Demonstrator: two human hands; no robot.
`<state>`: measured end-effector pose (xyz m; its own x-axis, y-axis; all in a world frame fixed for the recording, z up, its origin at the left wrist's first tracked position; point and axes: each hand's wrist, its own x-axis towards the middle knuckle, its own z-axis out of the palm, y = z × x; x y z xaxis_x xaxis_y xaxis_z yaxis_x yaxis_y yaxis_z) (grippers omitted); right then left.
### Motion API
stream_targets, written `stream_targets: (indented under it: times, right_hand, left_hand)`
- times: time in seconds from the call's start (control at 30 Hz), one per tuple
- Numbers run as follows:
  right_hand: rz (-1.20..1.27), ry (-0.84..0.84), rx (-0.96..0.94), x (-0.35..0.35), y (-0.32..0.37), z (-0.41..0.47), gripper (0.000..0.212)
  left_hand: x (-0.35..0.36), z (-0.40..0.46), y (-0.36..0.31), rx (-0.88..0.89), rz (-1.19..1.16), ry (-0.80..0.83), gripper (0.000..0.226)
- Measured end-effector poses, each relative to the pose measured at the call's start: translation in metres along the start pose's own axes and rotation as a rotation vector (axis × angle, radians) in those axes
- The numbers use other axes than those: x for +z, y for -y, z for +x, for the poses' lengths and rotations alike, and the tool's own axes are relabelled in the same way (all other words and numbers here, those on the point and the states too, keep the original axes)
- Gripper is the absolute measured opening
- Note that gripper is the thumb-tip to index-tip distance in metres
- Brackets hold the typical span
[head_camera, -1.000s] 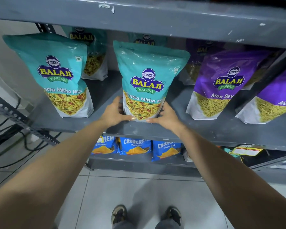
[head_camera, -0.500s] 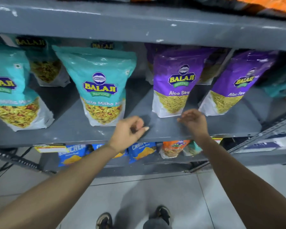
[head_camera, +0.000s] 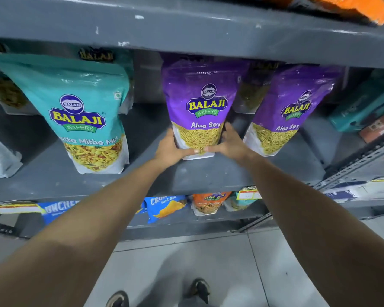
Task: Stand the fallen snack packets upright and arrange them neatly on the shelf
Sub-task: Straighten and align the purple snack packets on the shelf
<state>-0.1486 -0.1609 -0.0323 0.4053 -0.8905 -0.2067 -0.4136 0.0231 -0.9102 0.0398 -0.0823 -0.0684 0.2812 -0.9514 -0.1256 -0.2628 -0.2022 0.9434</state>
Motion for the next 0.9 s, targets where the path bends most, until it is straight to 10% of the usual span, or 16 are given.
stream_targets:
  times: [0.5,0.9]
  right_hand:
    - [-0.043,0.033,-0.043,-0.011,-0.016,-0.037,0.077]
    - [0.699,-0.107,-0.183,-0.037,0.067,-0.047,0.017]
  left_hand:
    - [-0.004,-0.026,-0.003,0.024,0.032,0.097,0.090]
    - [-0.047,-0.038,-0.107,0.381,-0.618,-0.276,0.006]
